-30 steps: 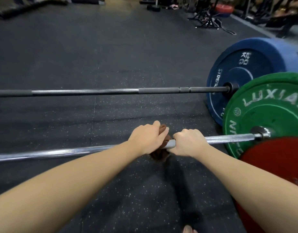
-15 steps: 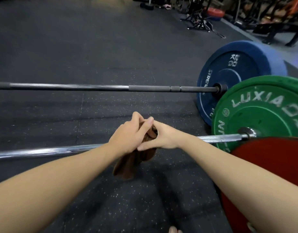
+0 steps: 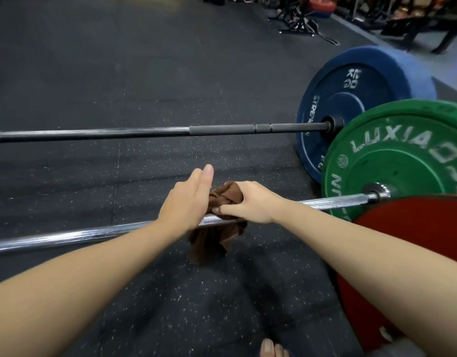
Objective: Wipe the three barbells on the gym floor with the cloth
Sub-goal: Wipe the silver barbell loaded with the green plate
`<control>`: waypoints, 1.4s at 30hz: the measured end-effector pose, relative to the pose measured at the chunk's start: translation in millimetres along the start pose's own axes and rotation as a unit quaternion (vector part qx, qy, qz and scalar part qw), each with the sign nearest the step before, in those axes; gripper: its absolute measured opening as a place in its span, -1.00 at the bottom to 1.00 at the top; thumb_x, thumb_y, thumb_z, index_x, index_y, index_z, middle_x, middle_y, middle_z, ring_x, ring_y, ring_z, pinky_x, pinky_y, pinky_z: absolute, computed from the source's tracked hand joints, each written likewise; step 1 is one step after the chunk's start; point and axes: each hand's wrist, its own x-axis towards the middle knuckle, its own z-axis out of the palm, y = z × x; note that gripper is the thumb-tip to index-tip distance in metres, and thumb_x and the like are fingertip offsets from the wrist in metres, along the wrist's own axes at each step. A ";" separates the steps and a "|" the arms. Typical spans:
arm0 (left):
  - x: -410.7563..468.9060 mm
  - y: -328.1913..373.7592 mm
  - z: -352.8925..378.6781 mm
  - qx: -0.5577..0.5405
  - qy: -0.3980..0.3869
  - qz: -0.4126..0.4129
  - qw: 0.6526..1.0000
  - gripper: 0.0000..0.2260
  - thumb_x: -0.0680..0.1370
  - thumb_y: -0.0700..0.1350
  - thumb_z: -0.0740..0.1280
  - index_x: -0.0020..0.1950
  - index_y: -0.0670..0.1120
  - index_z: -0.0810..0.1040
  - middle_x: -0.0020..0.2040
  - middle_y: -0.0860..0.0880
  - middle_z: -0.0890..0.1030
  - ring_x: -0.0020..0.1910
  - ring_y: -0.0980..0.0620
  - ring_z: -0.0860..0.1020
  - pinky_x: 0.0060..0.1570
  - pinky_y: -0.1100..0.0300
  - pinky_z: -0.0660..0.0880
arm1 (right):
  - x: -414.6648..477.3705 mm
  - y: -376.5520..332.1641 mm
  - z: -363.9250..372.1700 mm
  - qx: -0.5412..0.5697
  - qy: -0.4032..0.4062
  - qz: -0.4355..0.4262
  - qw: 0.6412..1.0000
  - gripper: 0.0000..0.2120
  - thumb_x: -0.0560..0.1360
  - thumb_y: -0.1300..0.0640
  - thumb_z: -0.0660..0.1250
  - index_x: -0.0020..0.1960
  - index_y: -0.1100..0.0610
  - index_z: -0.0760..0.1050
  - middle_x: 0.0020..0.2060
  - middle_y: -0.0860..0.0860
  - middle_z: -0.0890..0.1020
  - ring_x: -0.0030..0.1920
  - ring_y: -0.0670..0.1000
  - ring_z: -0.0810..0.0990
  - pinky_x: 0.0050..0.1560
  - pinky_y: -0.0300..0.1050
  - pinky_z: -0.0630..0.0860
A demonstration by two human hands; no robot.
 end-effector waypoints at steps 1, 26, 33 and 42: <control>-1.1 1.5 0.3 0.014 -0.005 -0.014 1.000 -0.55 0.72 0.14 -0.11 0.31 -0.06 0.44 0.04 -0.11 0.56 0.07 -0.29 0.49 0.19 -0.21 0.43 | -0.3 1.0 -0.9 0.000 0.003 0.003 1.000 -0.79 0.44 -0.16 0.47 0.04 -0.17 0.58 -0.10 -0.15 0.69 -0.06 -0.11 0.63 0.04 -0.04 0.61; -5.7 1.5 12.8 0.285 0.003 0.051 0.957 -0.33 0.72 0.18 -0.15 -0.41 -0.13 0.41 -0.41 -0.07 0.50 -0.40 -0.06 0.44 -0.24 0.05 0.36 | -1.5 33.9 -28.9 -0.103 0.022 0.092 0.990 -0.56 0.30 -0.32 0.35 0.01 -0.05 0.65 -0.08 -0.13 0.69 -0.04 -0.07 0.63 0.11 -0.01 0.60; -0.1 1.3 18.9 0.283 0.015 0.034 0.958 -0.34 0.72 0.19 -0.14 -0.38 -0.13 0.44 -0.37 -0.08 0.52 -0.36 -0.09 0.47 -0.23 0.05 0.37 | 1.7 23.7 -17.8 -0.094 0.018 0.077 0.992 -0.33 0.33 -0.60 0.18 -0.15 0.01 0.60 -0.21 -0.10 0.68 -0.12 -0.04 0.62 0.02 0.01 0.59; -3.7 6.3 19.1 0.309 0.019 0.040 0.950 -0.37 0.73 0.17 -0.12 -0.33 -0.13 0.46 -0.34 -0.09 0.51 -0.28 -0.18 0.51 -0.19 0.04 0.39 | -6.0 24.4 -21.0 -0.069 0.010 0.050 0.996 -0.74 0.47 -0.25 0.36 -0.05 -0.08 0.60 -0.17 -0.12 0.67 -0.11 -0.05 0.62 0.02 0.03 0.62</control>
